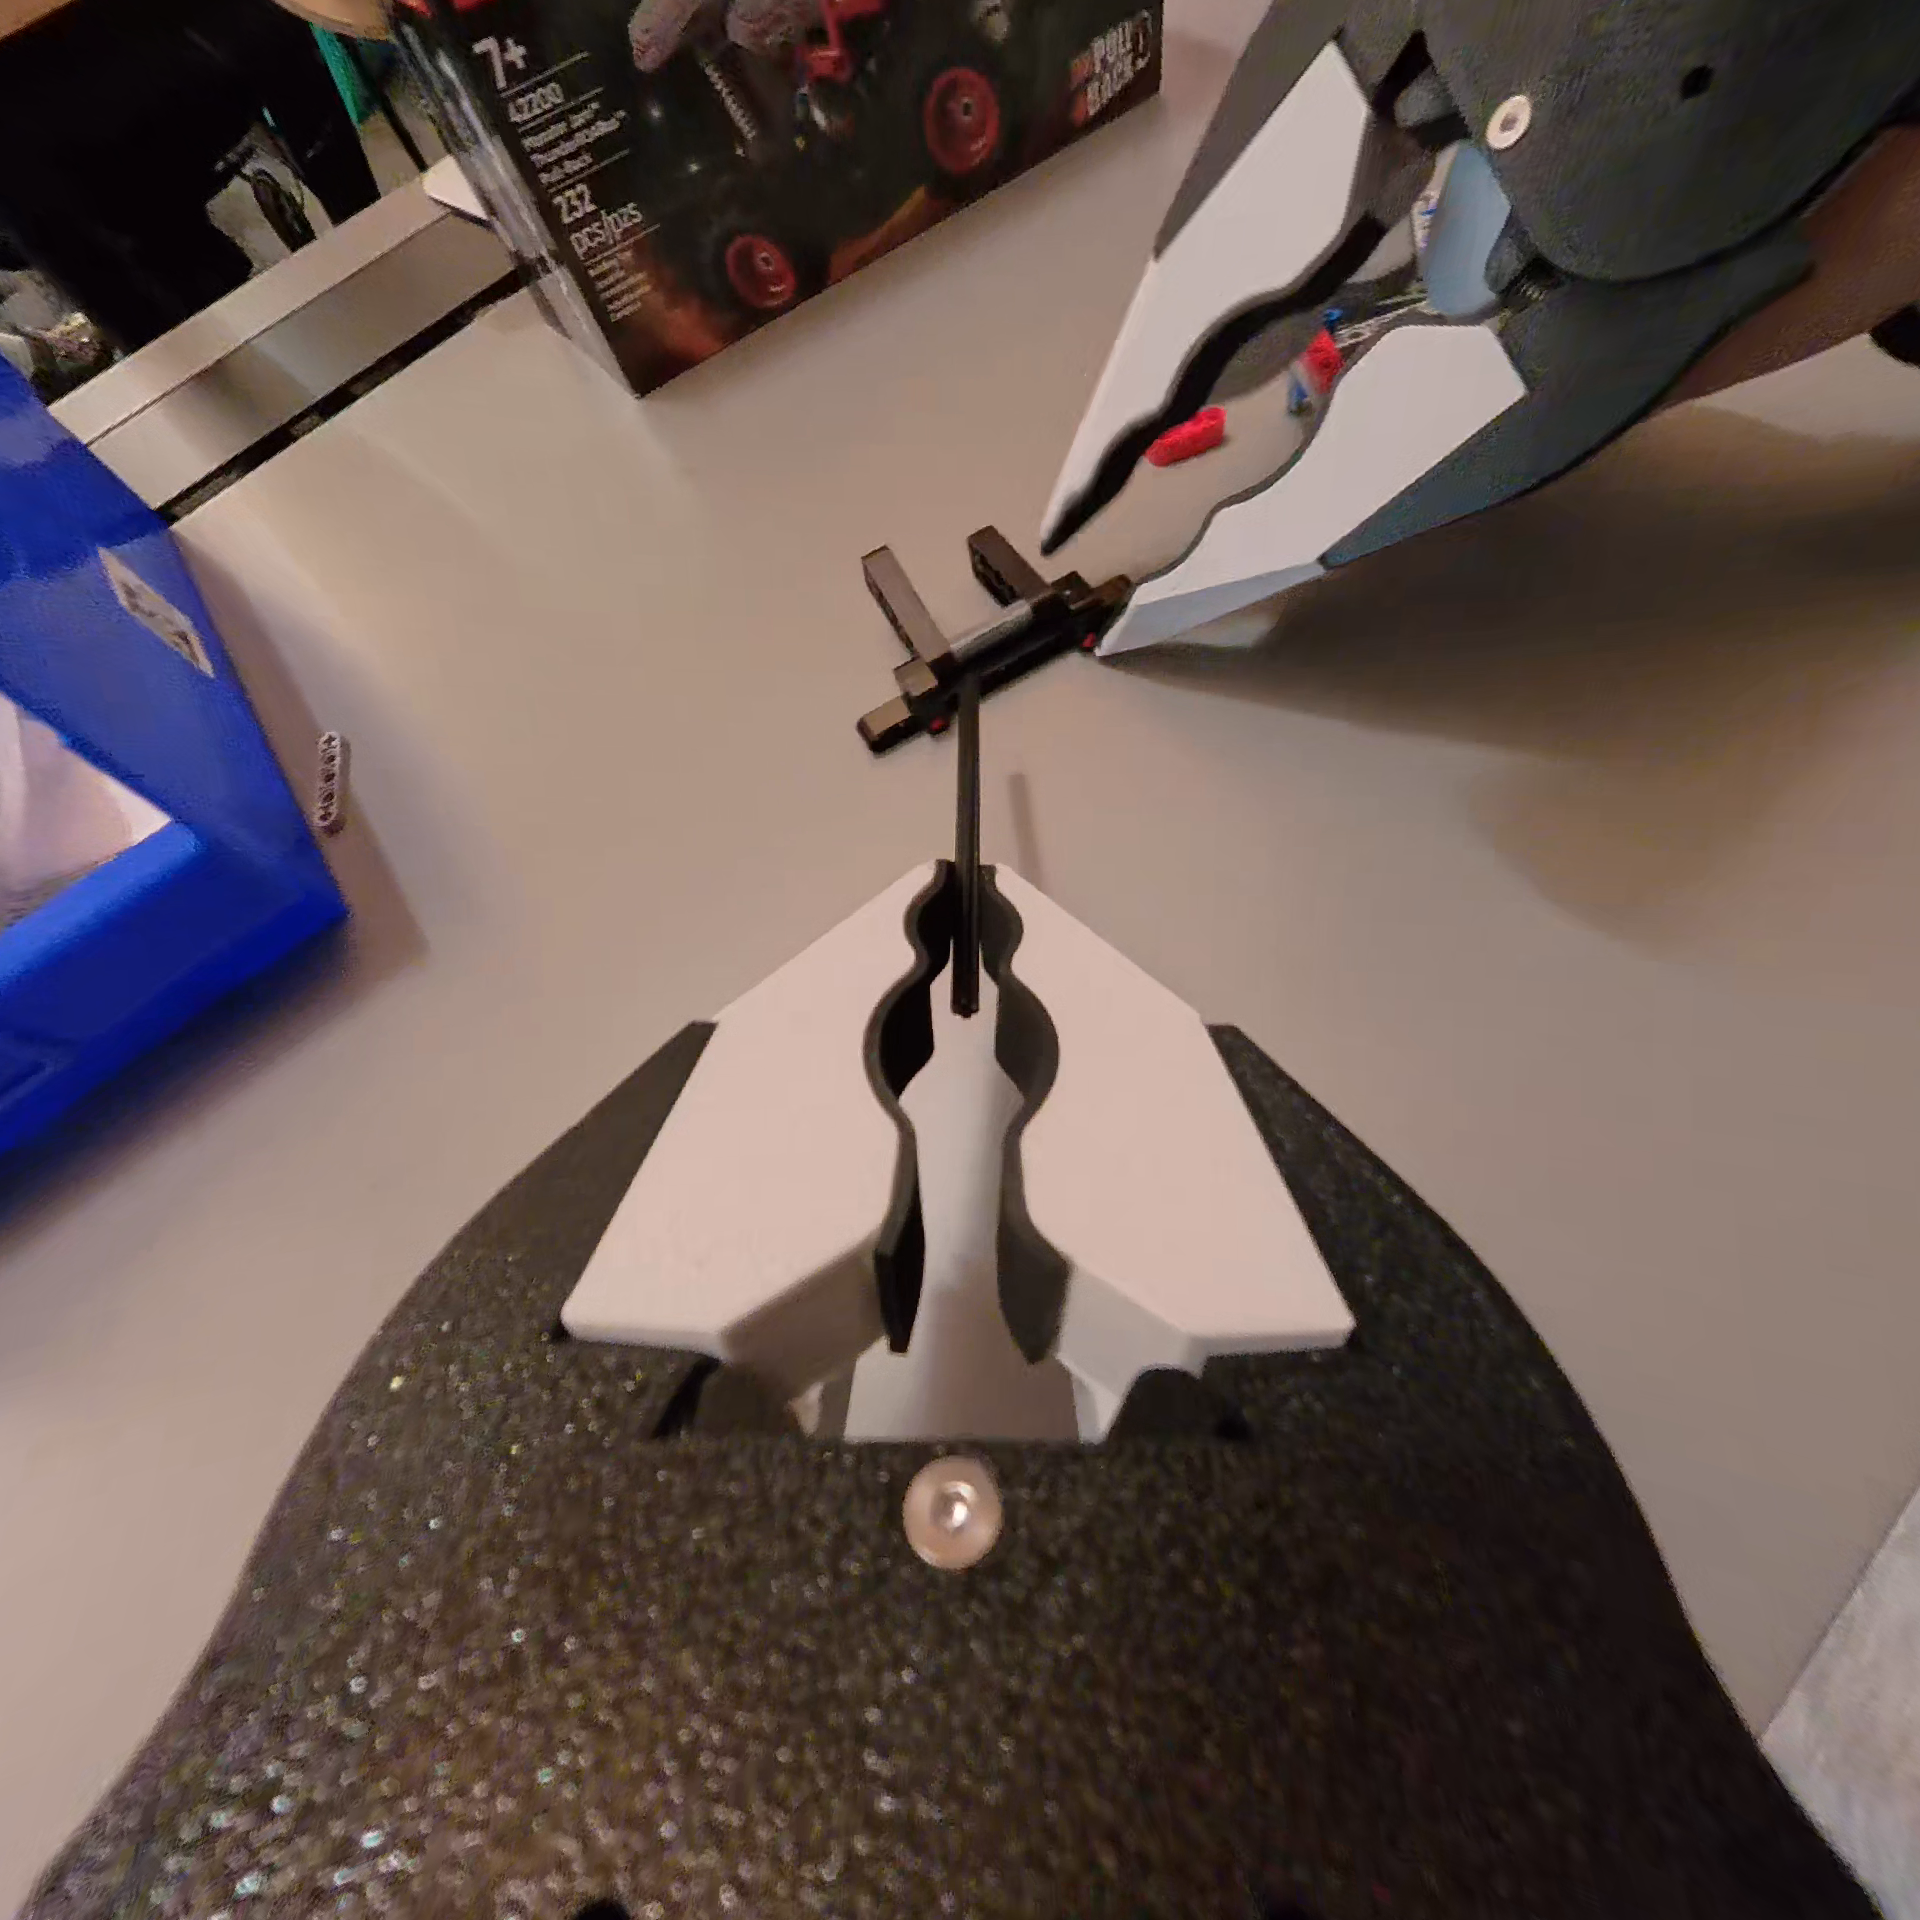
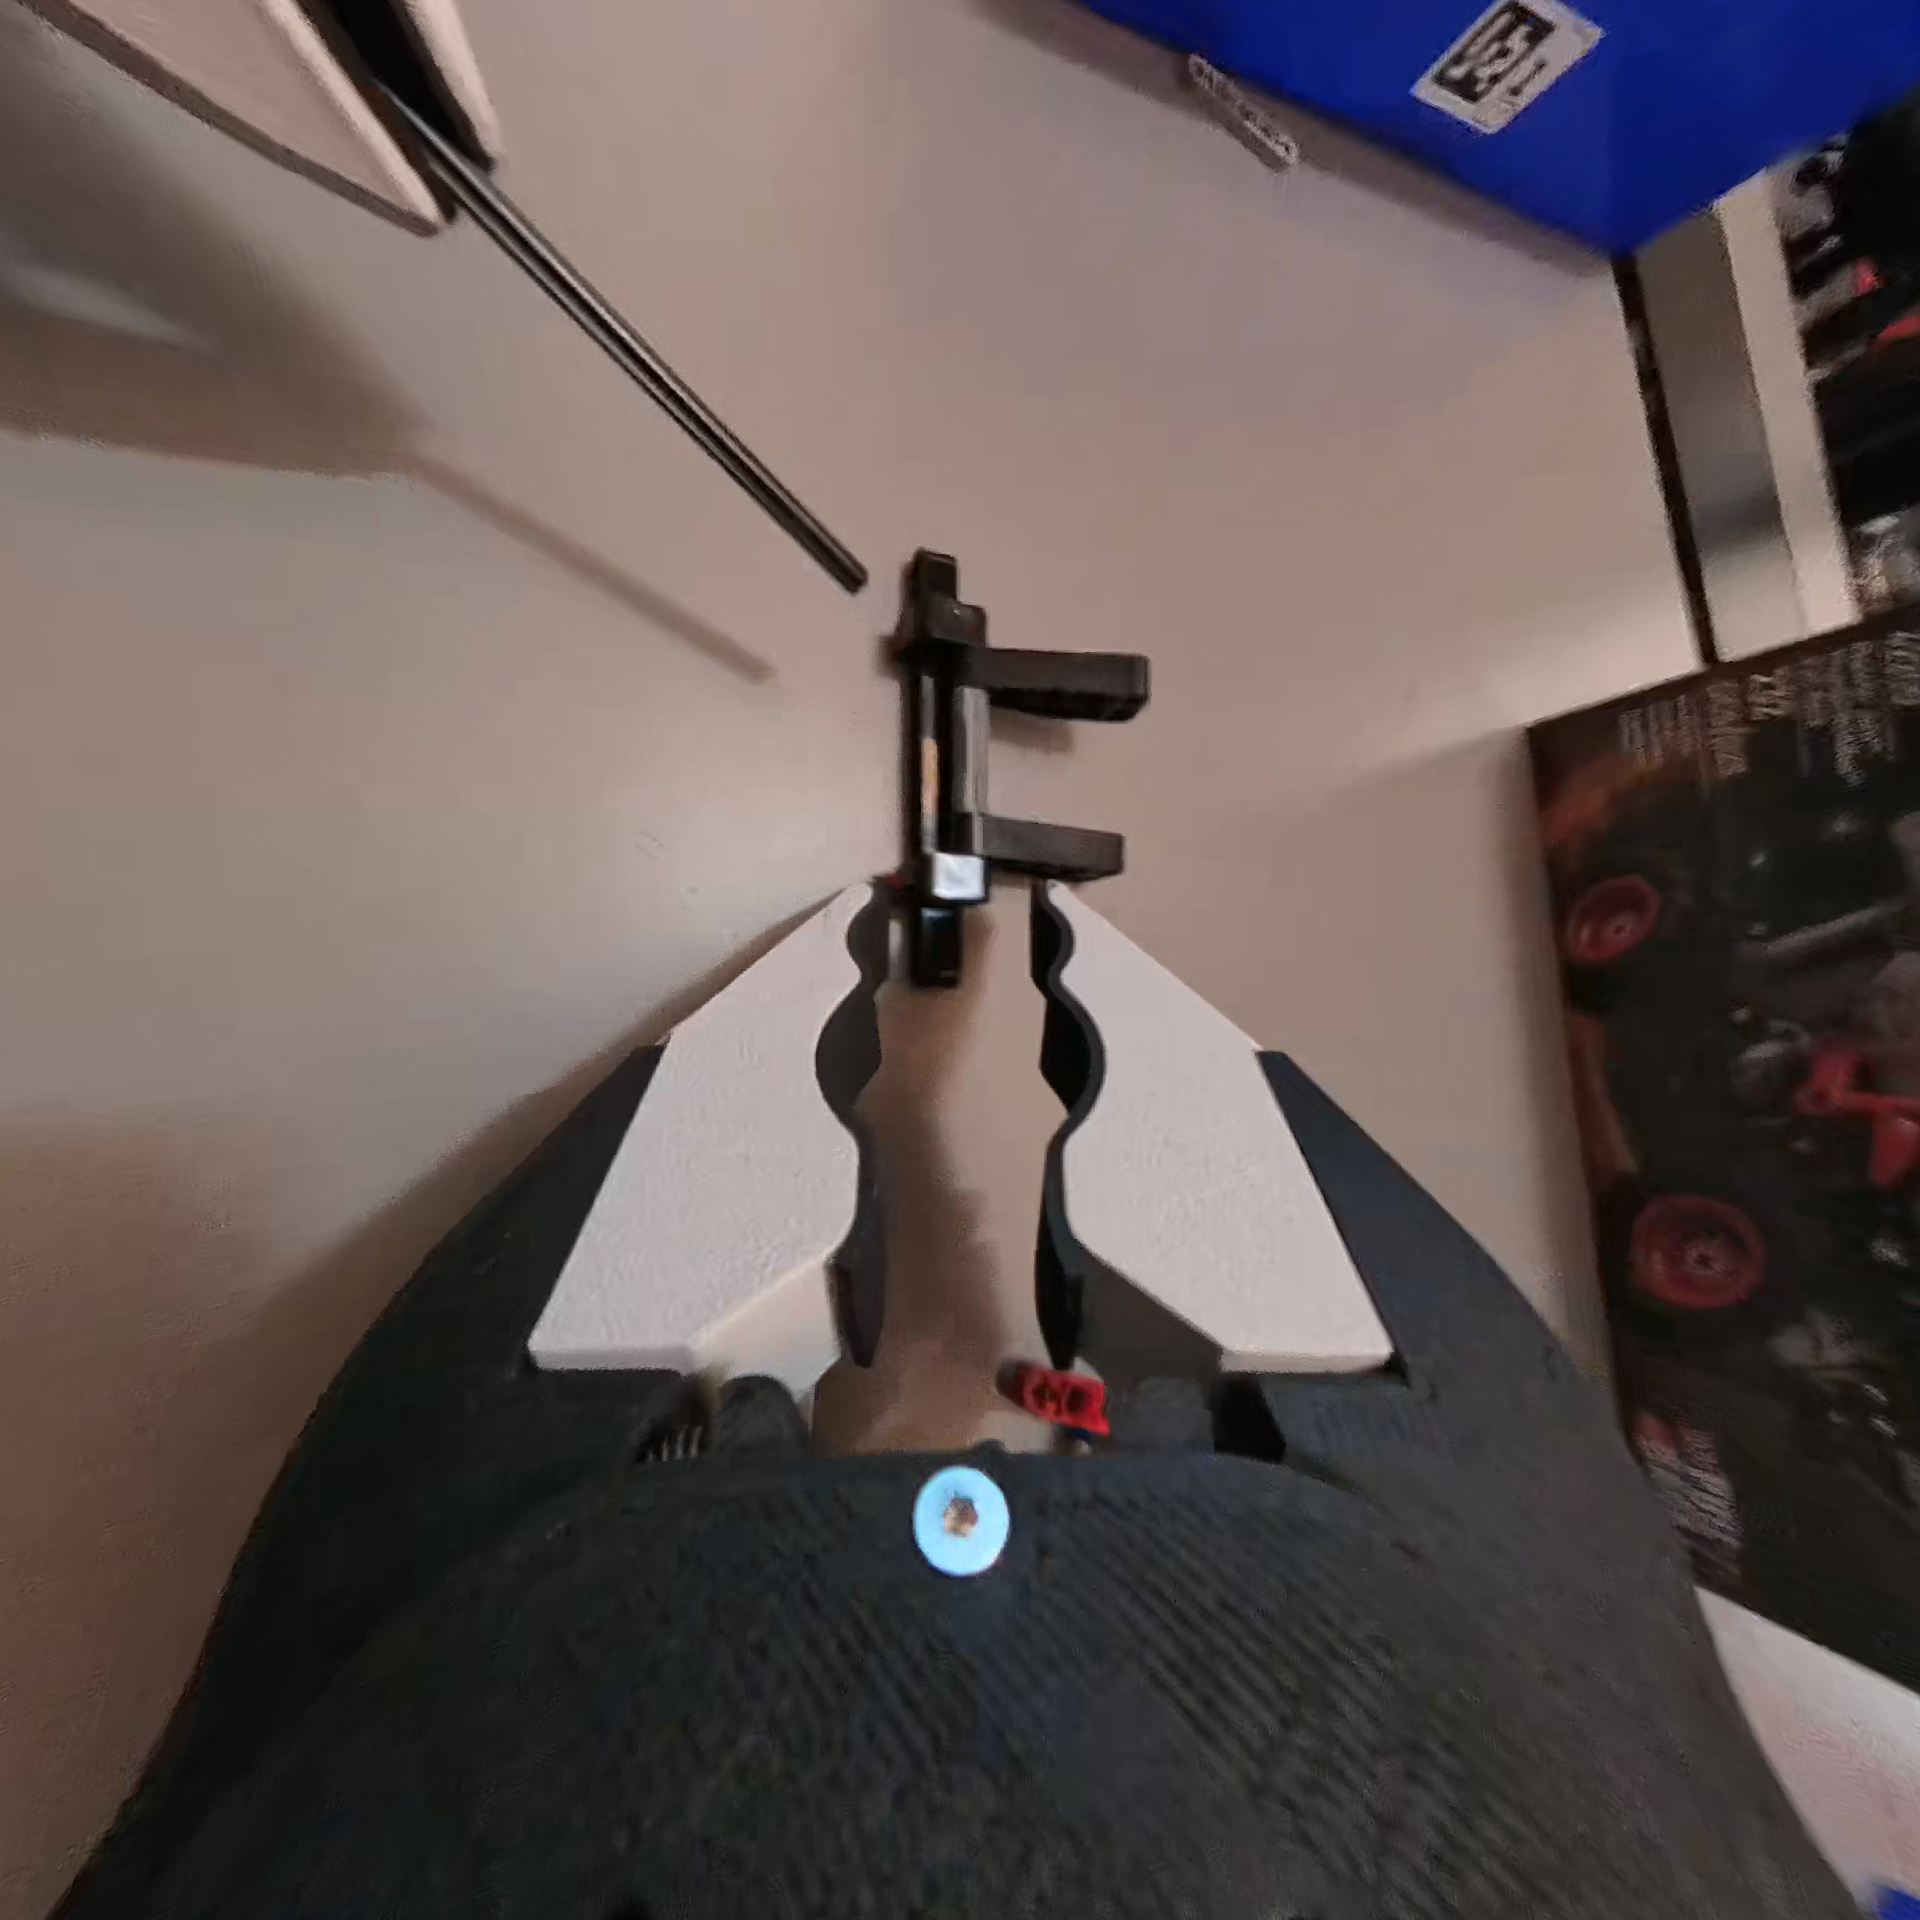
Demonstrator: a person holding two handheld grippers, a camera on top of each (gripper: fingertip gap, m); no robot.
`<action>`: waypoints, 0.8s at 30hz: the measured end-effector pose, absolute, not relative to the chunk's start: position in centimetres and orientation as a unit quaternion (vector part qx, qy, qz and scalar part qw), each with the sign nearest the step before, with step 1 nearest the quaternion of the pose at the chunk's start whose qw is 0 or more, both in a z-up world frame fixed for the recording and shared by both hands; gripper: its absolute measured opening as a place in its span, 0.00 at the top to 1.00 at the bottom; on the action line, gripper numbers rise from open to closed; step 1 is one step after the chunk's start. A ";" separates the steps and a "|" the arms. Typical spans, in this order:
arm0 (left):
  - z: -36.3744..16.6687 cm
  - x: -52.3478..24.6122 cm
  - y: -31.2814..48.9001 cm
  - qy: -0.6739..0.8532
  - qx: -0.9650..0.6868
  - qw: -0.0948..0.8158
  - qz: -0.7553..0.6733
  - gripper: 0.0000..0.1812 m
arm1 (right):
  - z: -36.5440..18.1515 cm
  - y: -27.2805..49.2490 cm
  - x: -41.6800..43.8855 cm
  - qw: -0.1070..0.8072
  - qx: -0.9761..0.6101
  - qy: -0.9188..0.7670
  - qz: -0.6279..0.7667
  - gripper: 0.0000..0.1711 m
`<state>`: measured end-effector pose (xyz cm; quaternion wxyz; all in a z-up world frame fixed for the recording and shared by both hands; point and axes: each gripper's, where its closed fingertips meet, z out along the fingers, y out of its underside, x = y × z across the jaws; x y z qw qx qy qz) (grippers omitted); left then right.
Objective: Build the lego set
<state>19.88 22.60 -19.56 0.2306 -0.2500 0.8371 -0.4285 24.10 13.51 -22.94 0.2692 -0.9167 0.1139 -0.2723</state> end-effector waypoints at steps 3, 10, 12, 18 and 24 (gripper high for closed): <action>-19.6 20.0 23.1 0.835 -0.256 0.232 -0.429 0.99 | -23.1 14.4 23.8 0.294 -0.914 0.095 -0.263 0.89; -18.8 20.2 24.6 0.825 -0.267 0.243 -0.434 0.99 | -22.7 14.6 23.3 0.208 -0.884 -0.079 -0.411 0.89; -18.3 20.3 25.2 0.817 -0.274 0.247 -0.442 0.99 | -22.6 14.6 22.7 0.163 -0.854 -0.133 -0.476 0.90; -17.6 20.2 25.9 0.804 -0.284 0.244 -0.461 0.99 | -22.5 14.8 20.2 0.172 -0.836 -0.148 -0.499 0.90; -18.0 20.1 25.3 0.809 -0.283 0.236 -0.458 0.99 | -22.5 15.1 18.6 0.165 -0.814 -0.208 -0.517 0.91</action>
